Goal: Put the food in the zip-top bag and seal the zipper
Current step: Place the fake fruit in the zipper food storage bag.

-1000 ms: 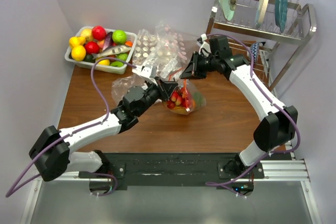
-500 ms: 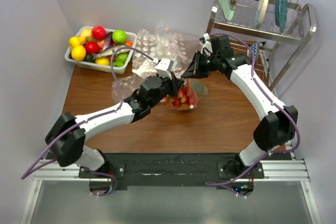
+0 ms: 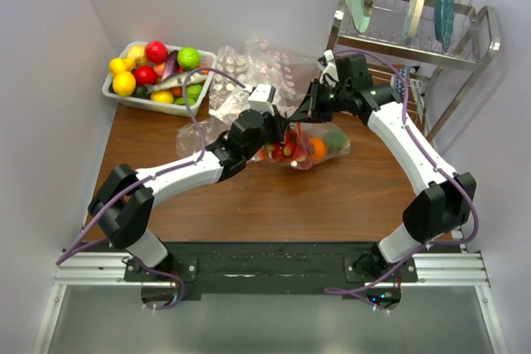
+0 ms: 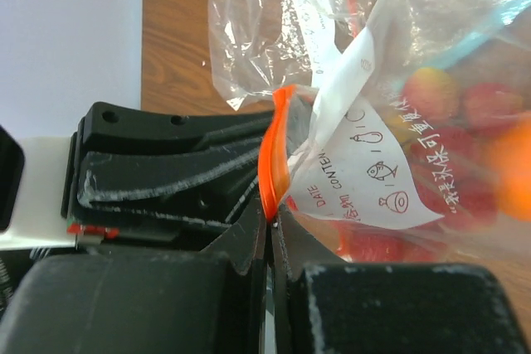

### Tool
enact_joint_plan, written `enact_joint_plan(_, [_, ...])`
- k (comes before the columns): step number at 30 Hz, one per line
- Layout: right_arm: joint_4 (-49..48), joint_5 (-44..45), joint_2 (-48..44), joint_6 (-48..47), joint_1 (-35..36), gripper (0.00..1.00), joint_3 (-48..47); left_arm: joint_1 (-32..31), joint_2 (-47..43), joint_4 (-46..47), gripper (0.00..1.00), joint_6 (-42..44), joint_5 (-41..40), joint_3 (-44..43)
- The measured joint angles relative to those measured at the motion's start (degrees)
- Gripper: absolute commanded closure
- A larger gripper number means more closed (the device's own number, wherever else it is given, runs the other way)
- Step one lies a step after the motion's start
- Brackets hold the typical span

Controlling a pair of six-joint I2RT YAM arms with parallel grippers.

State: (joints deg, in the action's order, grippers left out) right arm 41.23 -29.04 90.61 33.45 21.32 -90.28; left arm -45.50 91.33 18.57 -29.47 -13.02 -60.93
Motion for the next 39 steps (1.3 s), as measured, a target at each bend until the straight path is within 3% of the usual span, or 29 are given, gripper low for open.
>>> enact_joint_plan(18, [-7.9,-5.4,-2.7,8.1,0.0,1.00,2.4,0.9,-3.6,26.4,1.00,-8.9,-5.7,12.2])
enact_joint_plan(32, [-14.4,-8.7,-2.9,13.8,0.0,1.00,5.9,0.7,-6.8,40.9,1.00,-7.3,-10.0,16.8])
enact_joint_plan(37, [-16.3,-10.9,-2.9,16.7,0.0,1.00,5.8,0.1,-3.1,44.3,0.85,-6.6,-10.1,17.4])
enact_joint_plan(39, [-16.7,-11.3,-2.8,17.6,0.0,1.00,5.6,-0.5,-2.1,43.9,0.70,-4.9,-9.7,17.4])
